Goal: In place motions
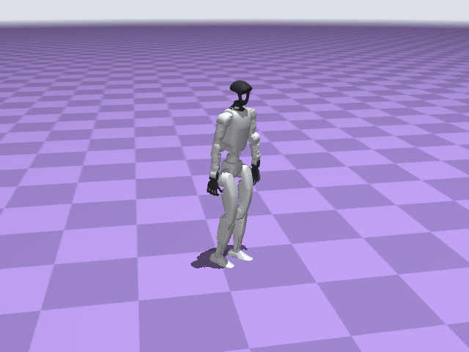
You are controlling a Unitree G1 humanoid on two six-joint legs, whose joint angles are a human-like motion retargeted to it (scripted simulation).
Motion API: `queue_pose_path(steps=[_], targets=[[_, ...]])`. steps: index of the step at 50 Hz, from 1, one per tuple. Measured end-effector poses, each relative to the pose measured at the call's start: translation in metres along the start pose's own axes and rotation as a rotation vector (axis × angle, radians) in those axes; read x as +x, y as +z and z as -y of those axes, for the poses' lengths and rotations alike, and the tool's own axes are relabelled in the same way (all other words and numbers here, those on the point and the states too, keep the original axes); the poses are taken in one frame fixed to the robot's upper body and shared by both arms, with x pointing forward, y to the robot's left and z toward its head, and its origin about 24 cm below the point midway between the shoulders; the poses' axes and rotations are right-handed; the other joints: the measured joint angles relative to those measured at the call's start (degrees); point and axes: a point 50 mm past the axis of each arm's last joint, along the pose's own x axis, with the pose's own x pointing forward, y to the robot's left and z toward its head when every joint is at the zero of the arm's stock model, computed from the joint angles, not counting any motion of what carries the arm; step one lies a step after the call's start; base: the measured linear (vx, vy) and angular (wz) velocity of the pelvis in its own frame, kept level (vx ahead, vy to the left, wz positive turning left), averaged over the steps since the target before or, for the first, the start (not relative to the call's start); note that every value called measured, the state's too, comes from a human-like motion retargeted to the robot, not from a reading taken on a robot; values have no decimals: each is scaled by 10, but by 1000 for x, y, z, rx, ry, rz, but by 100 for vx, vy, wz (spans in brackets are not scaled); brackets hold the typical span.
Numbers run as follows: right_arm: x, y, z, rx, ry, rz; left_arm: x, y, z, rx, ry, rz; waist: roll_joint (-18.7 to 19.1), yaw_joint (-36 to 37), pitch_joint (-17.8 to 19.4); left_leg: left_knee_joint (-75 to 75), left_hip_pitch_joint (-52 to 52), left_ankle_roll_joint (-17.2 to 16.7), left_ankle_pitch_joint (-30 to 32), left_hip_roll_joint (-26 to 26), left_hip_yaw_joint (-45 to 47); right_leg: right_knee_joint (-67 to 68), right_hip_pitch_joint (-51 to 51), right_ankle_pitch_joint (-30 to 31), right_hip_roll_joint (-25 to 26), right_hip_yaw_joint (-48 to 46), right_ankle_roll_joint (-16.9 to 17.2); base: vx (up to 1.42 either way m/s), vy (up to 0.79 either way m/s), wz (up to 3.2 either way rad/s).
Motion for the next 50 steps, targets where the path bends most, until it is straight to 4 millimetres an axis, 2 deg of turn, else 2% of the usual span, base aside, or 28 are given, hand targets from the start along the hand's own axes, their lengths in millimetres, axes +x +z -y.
queue_pose_path(steps=[2, 3, 5, 6, 7, 8, 10, 15, 21, 24, 29, 40, 45, 50], targets=[[0, 4, 3, -6, -9, 21, 0, -8, -2, -1, 6, -31, -19, 3, 8, -5, 12, 1, 4, -29, -6, -68, 15, 11, -7, 38, 49, 12, -6, 119], [-1, 5, 4, -3, -14, 31, 0, -12, -3, 0, 7, -49, -27, 4, 12, -7, 21, 2, 6, -43, -10, -102, 25, 33, -19, 37, 65, 14, -1, 113], [-1, 6, 6, -2, -21, 39, 0, -22, -5, -5, 9, -95, -38, 13, 13, -11, 37, 3, 7, -61, -18, -138, 49, 35, -30, 46, 85, 17, 2, 77], [-1, 5, 7, 1, -18, 34, 0, -27, -5, -9, 8, -120, -40, 29, 10, -10, 38, 4, 6, -63, -16, -141, 62, 37, -60, -55, 96, 17, 1, 31], [-1, 4, 7, 7, -15, 28, 0, -32, -4, -14, 6, -143, -41, 43, 8, -8, 39, 5, 5, -64, -18, -147, 73, 38, -78, -109, 106, 16, 0, 27], [-1, 2, 8, 19, -14, 20, 1, -37, -1, -21, 5, -159, -39, 54, 5, -5, 40, 5, 3, -65, -27, -158, 82, 37, -74, -69, 115, 14, -1, 36], [-2, 7, 11, 32, -25, 25, 3, -42, 8, -69, -1, -155, -42, 74, 7, 2, 42, 7, -2, -69, -31, -173, 95, 45, -80, -109, 117, 5, -1, 15], [-3, 28, 13, -2, -37, 82, 7, -68, 25, -229, -85, -166, -32, 62, -7, -3, 48, 3, -5, -59, -40, -163, 95, 42, -64, -93, 94, 3, -3, 22], [-4, 49, 7, -24, -17, 170, 5, -88, 34, -251, -79, -249, -28, 48, -16, -2, 48, -5, -6, -52, -56, -162, 103, 43, -56, -110, 80, -5, -6, 36], [-3, 47, 4, -69, -11, 155, 6, -86, 36, -226, -90, -245, -31, 54, -17, -1, 51, -7, -9, -51, -60, -167, 109, 47, -54, -110, 80, 0, -4, 9], [-1, 30, 3, -121, 7, 78, 8, -71, 37, -220, -90, -172, -30, 59, -22, -6, 53, -17, -9, -46, -59, -169, 111, 52, -47, -111, 73, -4, -4, 5], [-1, -15, 0, -23, 38, -84, 8, -42, 27, -186, -76, -84, -23, 44, -31, -8, 53, -30, -11, -34, -68, -168, 113, 62, -33, -112, 54, -7, -4, 8], [-2, -25, 1, -15, 33, -127, 8, -38, 24, -189, -75, -67, -20, 37, -35, -9, 54, -33, -14, -30, -70, -169, 113, 68, -27, -107, 48, -6, -3, -4], [-2, -27, 0, -5, 35, -141, 8, -40, 28, -187, -107, -78, -19, 31, -38, -5, 53, -35, -21, -27, -72, -168, 112, 73, -23, -103, 43, -7, -3, 0]])
